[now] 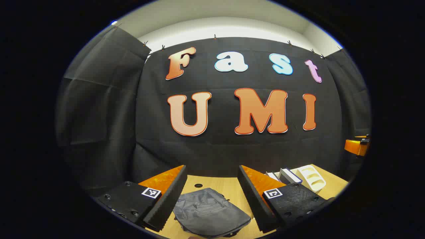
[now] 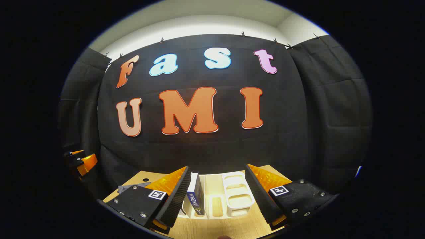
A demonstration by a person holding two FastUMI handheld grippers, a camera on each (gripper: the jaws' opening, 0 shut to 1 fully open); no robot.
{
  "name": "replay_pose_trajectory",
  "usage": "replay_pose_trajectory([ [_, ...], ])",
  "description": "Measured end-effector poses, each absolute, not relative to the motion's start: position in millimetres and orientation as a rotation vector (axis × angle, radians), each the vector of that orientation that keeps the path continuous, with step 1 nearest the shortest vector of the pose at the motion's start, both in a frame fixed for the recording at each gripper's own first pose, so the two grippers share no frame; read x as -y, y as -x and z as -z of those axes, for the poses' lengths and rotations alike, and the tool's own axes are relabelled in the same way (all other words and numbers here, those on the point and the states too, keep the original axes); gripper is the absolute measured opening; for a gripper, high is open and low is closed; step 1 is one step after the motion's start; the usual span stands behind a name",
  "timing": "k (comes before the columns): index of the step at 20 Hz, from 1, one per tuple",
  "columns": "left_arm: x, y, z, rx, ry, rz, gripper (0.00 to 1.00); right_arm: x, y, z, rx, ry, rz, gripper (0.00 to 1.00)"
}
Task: Open the schoolbag, grab two books from the bookshelf and put them into the schoolbag.
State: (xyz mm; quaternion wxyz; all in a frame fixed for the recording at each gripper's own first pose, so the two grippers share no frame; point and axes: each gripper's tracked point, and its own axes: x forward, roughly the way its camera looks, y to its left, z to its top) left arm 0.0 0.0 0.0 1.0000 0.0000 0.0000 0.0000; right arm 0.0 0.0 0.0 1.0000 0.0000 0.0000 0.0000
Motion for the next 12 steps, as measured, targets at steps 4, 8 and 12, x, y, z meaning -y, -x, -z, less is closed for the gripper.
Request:
replay_pose_trajectory([
  [4, 7.7, 2.3, -5.2, 0.012, 0.004, 0.019, 0.96, 2.4, -0.9, 0.2, -0.011, -0.013, -0.003, 0.97],
  [8, 9.9, 1.1, -1.5, -0.011, 0.032, 0.027, 0.96, 2.8, -0.2, 7.2, -0.049, -0.063, -0.011, 0.97],
  [12, 2.8, -1.5, -2.1, -0.021, 0.042, 0.005, 0.96, 5.9, -0.5, 5.2, -0.04, -0.043, -0.001, 0.97],
])
